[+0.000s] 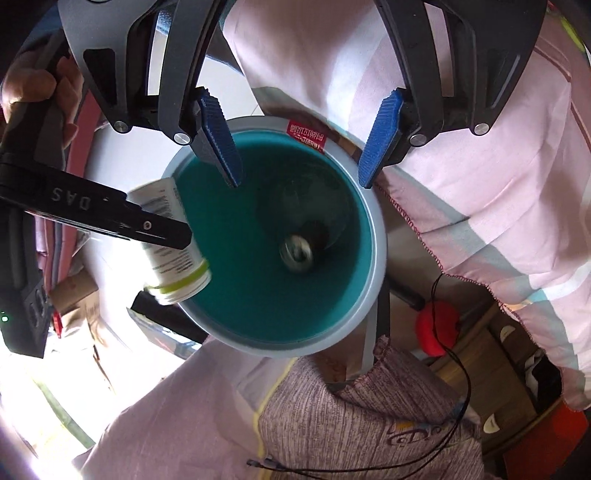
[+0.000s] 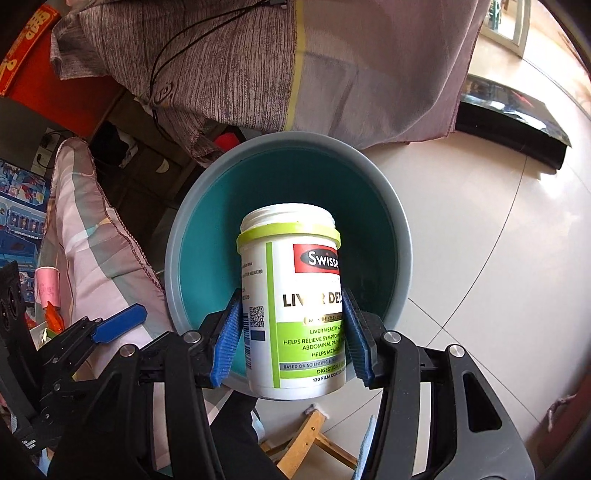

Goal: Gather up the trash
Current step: 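Carry the can and bottle over the teal bucket and open both tools, then move both tools back over the table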

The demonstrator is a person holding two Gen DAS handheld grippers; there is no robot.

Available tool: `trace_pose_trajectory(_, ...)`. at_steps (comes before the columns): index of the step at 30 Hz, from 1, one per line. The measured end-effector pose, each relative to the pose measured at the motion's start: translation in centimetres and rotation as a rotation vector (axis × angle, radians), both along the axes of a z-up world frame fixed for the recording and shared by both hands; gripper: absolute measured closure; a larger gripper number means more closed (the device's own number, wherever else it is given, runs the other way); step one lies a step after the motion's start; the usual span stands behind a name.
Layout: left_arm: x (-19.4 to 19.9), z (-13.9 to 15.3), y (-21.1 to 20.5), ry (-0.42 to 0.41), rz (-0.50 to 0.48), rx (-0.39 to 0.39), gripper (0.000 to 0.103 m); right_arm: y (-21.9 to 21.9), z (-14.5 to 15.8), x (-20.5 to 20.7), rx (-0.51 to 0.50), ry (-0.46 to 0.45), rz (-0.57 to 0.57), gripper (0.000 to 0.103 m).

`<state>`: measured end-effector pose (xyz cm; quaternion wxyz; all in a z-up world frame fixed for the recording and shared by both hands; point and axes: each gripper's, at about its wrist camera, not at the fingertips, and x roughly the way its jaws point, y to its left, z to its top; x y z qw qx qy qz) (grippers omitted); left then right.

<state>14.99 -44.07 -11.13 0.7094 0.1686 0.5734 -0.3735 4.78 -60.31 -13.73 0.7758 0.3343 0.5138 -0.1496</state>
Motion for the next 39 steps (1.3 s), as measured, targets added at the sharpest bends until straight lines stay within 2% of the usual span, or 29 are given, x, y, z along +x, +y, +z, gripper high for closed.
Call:
trace_pose_trajectory(1, 0.0, 0.2, 0.2, 0.003, 0.007, -0.005, 0.036, 0.0, 0.1, 0.1, -0.006, 0.006, 0.004, 0.048)
trace_pose_trajectory(2, 0.0, 0.4, 0.4, 0.005, 0.012, -0.010, 0.034, 0.0, 0.1, 0.1, -0.010, 0.011, 0.005, 0.038)
trace_pose_trajectory(3, 0.0, 0.6, 0.7, 0.005, 0.018, -0.014, 0.028, 0.1, 0.3, 0.1, -0.020, 0.015, 0.003, 0.034)
trace_pose_trajectory(5, -0.1, 1.1, 1.3, -0.002, 0.036, -0.027, 0.023, 0.2, 0.5, 0.2, -0.045, 0.031, 0.010, 0.034)
trace_pose_trajectory(11, -0.7, 2.6, 2.9, 0.000, 0.070, -0.067, 0.022, 0.6, 0.6, 0.7, -0.030, 0.059, 0.015, 0.025)
trace_pose_trajectory(14, -1.2, 3.3, 3.9, -0.015, 0.077, -0.075, 0.019, 1.2, 1.1, 0.7, -0.035, 0.055, 0.010, 0.024)
trace_pose_trajectory(17, -1.5, 4.1, 5.3, -0.030, 0.095, -0.084, 0.013, 2.1, 1.7, 0.4, -0.037, 0.049, 0.016, 0.019)
trace_pose_trajectory(28, -2.3, 6.4, 12.2, -0.084, 0.166, -0.111, 0.011, 7.4, 5.2, -0.7, -0.077, -0.003, 0.067, 0.018)
trace_pose_trajectory(35, -3.1, 7.9, 18.7, -0.118, 0.242, -0.131, 0.011, 13.5, 7.9, -0.2, -0.099, -0.051, 0.167, 0.018)
trace_pose_trajectory(39, -3.8, 8.8, 23.3, -0.153, 0.317, -0.141, 0.010, 18.1, 9.1, 0.4, -0.120, -0.071, 0.246, 0.018)
